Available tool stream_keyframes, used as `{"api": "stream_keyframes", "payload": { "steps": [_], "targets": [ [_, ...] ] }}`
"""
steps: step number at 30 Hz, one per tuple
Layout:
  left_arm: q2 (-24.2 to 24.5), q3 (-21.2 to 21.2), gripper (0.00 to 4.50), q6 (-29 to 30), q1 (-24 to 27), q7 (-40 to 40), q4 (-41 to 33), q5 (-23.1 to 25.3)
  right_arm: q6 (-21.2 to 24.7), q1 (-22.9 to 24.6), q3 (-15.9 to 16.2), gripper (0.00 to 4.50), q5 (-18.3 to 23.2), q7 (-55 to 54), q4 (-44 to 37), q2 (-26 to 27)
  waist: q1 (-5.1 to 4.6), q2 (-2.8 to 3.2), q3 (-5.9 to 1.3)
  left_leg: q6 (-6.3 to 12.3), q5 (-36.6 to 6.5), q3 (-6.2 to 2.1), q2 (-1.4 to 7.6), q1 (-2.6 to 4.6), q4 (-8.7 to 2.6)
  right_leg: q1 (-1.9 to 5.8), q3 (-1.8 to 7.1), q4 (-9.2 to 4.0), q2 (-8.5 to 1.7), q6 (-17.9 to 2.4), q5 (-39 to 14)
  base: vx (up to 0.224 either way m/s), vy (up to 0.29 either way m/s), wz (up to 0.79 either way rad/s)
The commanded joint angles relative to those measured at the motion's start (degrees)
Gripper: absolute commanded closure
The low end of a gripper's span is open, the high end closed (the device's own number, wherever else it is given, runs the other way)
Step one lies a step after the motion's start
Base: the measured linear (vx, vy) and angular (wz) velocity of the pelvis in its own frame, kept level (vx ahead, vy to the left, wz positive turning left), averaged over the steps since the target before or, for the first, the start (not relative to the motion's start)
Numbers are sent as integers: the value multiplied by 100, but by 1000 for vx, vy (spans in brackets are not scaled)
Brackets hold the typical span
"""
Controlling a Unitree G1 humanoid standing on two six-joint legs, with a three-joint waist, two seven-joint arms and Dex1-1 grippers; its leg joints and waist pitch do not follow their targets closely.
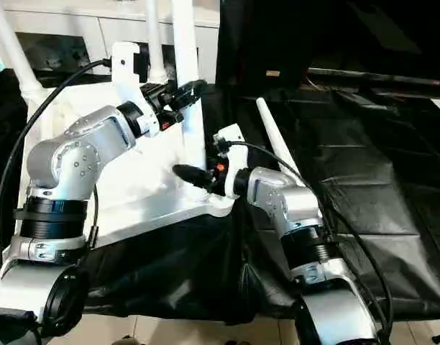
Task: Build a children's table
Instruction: Pick table leg
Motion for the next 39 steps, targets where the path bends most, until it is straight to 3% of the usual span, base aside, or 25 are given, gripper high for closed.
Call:
{"api": "stream_keyframes", "payload": {
  "steps": [1, 2, 5, 7, 8, 10, 13, 14, 17, 18, 22, 25, 29, 30, 36, 39],
  "targets": [
    [109, 21, 201, 121, 1, -177, -196, -96, 187, -51, -75, 246, 253, 369, -244, -185, 6, -53, -501, 172, -606, 71, 70, -15, -362, 414, 332, -326, -326, -496, -1857, 0, 0, 0],
    [85, 102, 201, 199, 19, -418, -210, -346, 343, -14, -69, 248, 418, 656, -396, -282, 13, -77, -502, 215, -605, 90, 38, -20, -348, 437, 325, -340, -319, -512, -1883, 0, 0, 0],
    [55, 187, 172, 231, 45, -662, -241, -591, 481, 27, -41, 251, 553, 944, -543, -387, 29, -67, -510, 246, -502, 77, 65, -33, -346, 424, 329, -312, -321, -565, -1754, 0, 0, 0],
    [52, 314, 154, 403, 76, -1070, -311, -1031, 610, 129, 100, 251, 637, 1374, -775, -580, 36, -58, -501, 225, -526, 89, 53, -40, -337, 427, 327, -330, -331, -572, -1862, 0, 0, 0],
    [99, 308, 178, 486, 103, -1389, -347, -1232, 728, 188, 174, 252, 715, 1631, -915, -710, 33, -73, -505, 227, -523, 83, 65, -43, -340, 428, 329, -326, -324, -571, -1848, 0, 0, 0],
    [167, 250, 178, 527, 120, -1756, -333, -1373, 865, 254, 245, 252, 807, 1910, -1073, -868, 43, -76, -509, 257, -499, 84, 58, -40, -335, 432, 332, -317, -321, -596, -1804, 0, 0, 0],
    [200, 209, 203, 482, 63, -1847, -114, -1311, 961, 294, 277, 252, 873, 2028, -1183, -973, 33, -67, -502, 221, -569, 76, 66, -34, -342, 421, 324, -333, -319, -572, -1874, 0, 0, 0],
    [212, 197, 228, 484, 55, -1902, -75, -1314, 987, 304, 282, 252, 889, 2049, -1211, -996, 34, -33, -498, 186, -619, 77, 58, -32, -337, 424, 321, -354, -319, -548, -1966, 0, 0, 0],
    [229, 174, 234, 480, 39, -1991, -24, -1324, 1020, 322, 284, 252, 906, 2074, -1253, -1035, 37, -46, -507, 139, -655, 73, 62, -24, -340, 422, 314, -363, -322, -516, -2036, 0, 0, 0],
    [205, 211, 257, 500, 13, -1957, -1, -1358, 1014, 326, 275, 252, 900, 2072, -1255, -1044, 39, -20, -504, 128, -683, 72, 62, -21, -339, 418, 314, -363, -318, -519, -2035, 0, 0, 0],
    [194, 268, 263, 513, -30, -1903, 46, -1428, 910, 358, 231, 252, 845, 2047, -1289, -1043, 40, -29, -518, 129, -632, 68, 67, -25, -336, 426, 314, -340, -314, -577, -1870, 0, 0, 0],
    [219, 267, 268, 476, -41, -1908, 87, -1395, 773, 368, 197, 182, 762, 1923, -1281, -993, 37, -22, -524, 131, -581, 66, 69, -29, -334, 430, 320, -317, -313, -649, -1721, 0, 0, 0],
    [231, 221, 270, 384, -32, -1829, 59, -1263, 751, 358, 125, 152, 719, 1687, -1248, -889, 31, -23, -517, 106, -630, 69, 71, -25, -339, 431, 320, -323, -320, -651, -1776, 0, 0, 0],
    [253, 109, 270, 294, -38, -1623, 18, -1028, 552, 330, 124, 141, 491, 1282, -1125, -768, 34, -20, -513, 85, -631, 65, 77, -20, -343, 421, 322, -324, -321, -630, -1806, 0, 0, 0],
    [211, -76, 271, 239, -56, -1035, -125, -638, 369, 219, 43, 135, 152, 327, -734, -408, 5, -31, -513, 0, -662, 67, 64, -20, -347, 419, 317, -343, -326, -491, -1991, 0, 0, 0],
    [205, -107, 271, 210, -42, -1014, -173, -602, 375, 222, 61, 135, 121, 253, -714, -377, 16, -25, -518, 35, -621, 67, 75, -13, -350, 414, 327, -319, -319, -541, -1798, 0, 0, 0]
  ]
}}
